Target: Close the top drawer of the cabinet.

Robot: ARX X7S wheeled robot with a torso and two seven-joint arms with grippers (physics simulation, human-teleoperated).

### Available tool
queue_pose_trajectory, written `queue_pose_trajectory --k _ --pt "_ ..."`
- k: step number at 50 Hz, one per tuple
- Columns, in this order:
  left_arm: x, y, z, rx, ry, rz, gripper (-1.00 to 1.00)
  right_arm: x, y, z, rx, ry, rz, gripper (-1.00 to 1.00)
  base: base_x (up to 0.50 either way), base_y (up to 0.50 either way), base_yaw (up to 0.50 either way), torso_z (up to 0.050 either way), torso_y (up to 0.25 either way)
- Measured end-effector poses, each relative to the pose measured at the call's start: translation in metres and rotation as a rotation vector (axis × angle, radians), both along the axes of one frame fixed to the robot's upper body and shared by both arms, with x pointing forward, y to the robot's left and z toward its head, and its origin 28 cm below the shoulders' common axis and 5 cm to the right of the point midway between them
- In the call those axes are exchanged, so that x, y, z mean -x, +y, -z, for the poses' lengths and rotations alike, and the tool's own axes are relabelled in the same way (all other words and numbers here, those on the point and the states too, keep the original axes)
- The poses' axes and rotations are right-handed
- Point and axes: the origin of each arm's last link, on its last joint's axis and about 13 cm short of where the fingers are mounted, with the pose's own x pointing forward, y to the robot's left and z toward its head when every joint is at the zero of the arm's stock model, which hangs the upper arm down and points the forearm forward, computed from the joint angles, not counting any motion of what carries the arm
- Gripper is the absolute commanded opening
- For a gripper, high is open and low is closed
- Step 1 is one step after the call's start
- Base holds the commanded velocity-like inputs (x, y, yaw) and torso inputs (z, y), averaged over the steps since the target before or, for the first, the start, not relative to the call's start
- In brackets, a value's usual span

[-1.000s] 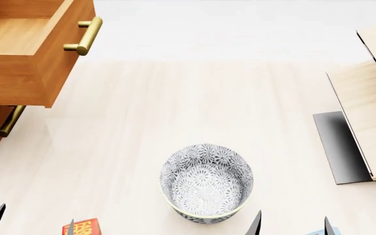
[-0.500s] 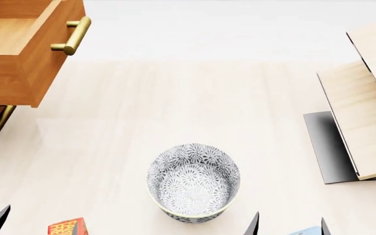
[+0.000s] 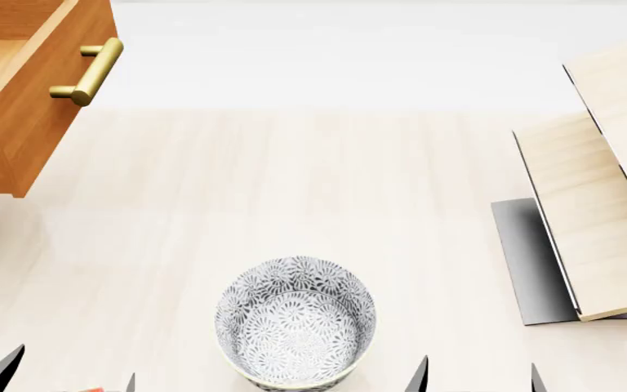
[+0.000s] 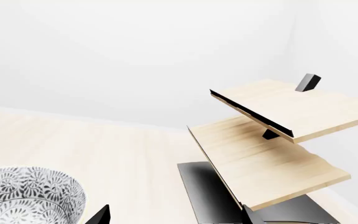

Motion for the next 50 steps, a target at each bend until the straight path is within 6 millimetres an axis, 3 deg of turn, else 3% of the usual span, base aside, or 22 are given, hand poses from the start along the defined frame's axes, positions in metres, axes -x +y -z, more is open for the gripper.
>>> queue_pose_trajectory --k 23,37,50 --pt "-0.001 0.0 0.001 0.0 0.003 0.003 1.0 -0.001 0.0 0.001 0.007 -0.002 -0.002 1.0 0.5 0.0 0.0 0.0 0.001" --pt "-0.004 -0.001 0.001 -0.008 0.006 0.012 1.0 -0.001 0.001 0.002 0.009 -0.004 -0.005 1.0 0.0 0.0 0.0 0.0 0.0" --pt "-0.04 -0.007 -0.004 -0.116 0.034 0.119 1.0 -0.002 0.002 0.003 0.013 0.001 -0.009 1.0 0.0 0.0 0.0 0.0 0.0"
